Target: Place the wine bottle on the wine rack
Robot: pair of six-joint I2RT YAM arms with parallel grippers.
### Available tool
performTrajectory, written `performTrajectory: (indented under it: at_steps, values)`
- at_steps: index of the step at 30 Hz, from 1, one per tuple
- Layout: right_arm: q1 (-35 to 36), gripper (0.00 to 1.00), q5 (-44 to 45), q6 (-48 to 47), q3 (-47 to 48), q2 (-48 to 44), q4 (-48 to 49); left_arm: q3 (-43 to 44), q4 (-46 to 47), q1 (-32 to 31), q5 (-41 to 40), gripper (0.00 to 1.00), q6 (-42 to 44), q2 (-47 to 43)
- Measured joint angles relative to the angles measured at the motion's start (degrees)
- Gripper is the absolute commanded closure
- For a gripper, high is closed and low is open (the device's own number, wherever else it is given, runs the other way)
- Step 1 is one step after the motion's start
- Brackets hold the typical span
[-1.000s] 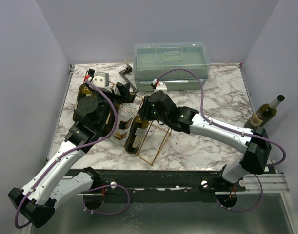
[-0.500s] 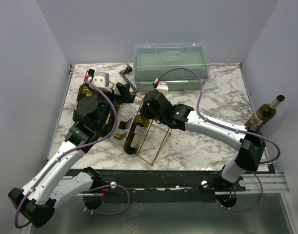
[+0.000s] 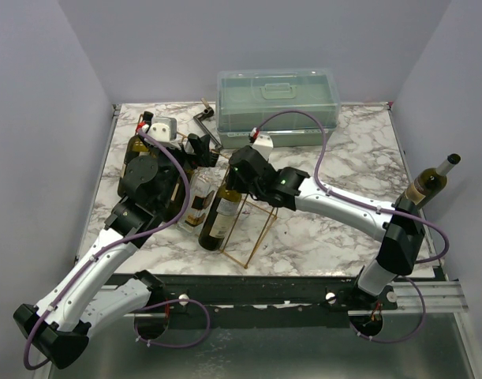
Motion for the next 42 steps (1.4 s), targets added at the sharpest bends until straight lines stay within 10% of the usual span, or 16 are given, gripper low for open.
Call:
performTrajectory:
  at_steps: [27, 42]
  values:
    - [0.7, 0.34, -0.8, -7.0, -1.0, -15.0, -5.5, 0.0, 0.0, 0.0, 0.0, 0.1, 0.0, 0.4]
    - [0.8, 0.13, 27.4, -18.6, -8.1, -39.1, -7.0, 0.0, 0.0, 0.2, 0.0, 0.1, -0.6, 0.8]
